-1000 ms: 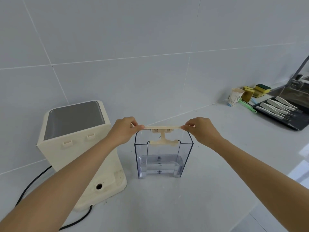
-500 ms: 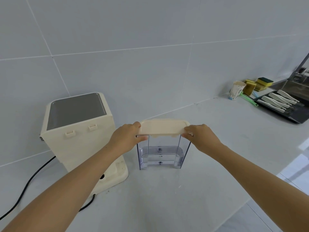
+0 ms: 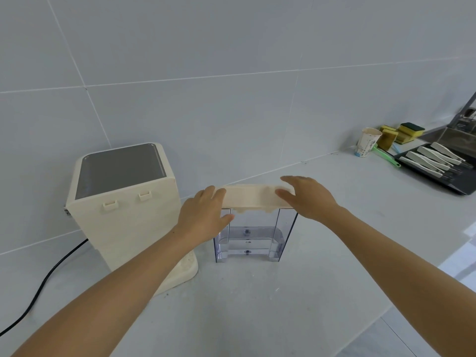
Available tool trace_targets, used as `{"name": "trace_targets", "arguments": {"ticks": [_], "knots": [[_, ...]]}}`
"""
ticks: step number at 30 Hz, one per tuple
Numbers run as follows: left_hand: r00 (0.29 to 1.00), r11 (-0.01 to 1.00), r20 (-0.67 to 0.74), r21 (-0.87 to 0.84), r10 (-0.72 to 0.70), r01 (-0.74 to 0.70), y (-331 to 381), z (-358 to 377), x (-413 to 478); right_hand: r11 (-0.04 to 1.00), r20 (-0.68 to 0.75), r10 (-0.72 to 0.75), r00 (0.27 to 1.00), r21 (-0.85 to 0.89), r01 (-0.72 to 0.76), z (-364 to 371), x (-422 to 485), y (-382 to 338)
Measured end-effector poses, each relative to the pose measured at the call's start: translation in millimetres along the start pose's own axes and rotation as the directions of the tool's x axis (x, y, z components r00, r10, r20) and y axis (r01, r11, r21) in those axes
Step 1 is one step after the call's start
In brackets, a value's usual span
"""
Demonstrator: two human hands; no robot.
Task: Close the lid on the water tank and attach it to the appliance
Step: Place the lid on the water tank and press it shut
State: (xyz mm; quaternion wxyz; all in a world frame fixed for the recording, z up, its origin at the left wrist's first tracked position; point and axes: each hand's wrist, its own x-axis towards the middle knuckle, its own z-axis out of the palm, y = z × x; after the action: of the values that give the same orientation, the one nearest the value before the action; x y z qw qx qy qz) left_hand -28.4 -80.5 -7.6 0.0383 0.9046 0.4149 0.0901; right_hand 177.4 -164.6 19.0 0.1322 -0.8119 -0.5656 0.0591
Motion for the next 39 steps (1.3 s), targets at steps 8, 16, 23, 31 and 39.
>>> {"name": "trace_targets", "arguments": {"ticks": [8,16,23,31,39], "knots": [[0.988,1.0,0.153,0.015,0.017,-0.019,19,21,-15,0.988,0.272,-0.048,0.961,0.157,0.005,11,33,-1],[0.993,0.999,0.115,-0.019,-0.028,0.03,30,50,-25,0.994,0.298,-0.004,0.955,0.11,-0.03,18,45,-6],[0.996,0.993,0.085,-0.105,-0.037,0.046,20,58,-14,0.998,0.308,0.019,0.951,0.053,-0.037,15,42,-2],[0.979,0.924,0.198,-0.361,-0.055,0.125,7,50,28,0.999,0.337,0.019,0.941,0.028,-0.031,9,15,-7],[0.92,0.734,0.393,-0.631,0.02,0.253,13,24,56,1.0,0.342,-0.014,0.94,0.03,0.004,19,-16,-34]]}}
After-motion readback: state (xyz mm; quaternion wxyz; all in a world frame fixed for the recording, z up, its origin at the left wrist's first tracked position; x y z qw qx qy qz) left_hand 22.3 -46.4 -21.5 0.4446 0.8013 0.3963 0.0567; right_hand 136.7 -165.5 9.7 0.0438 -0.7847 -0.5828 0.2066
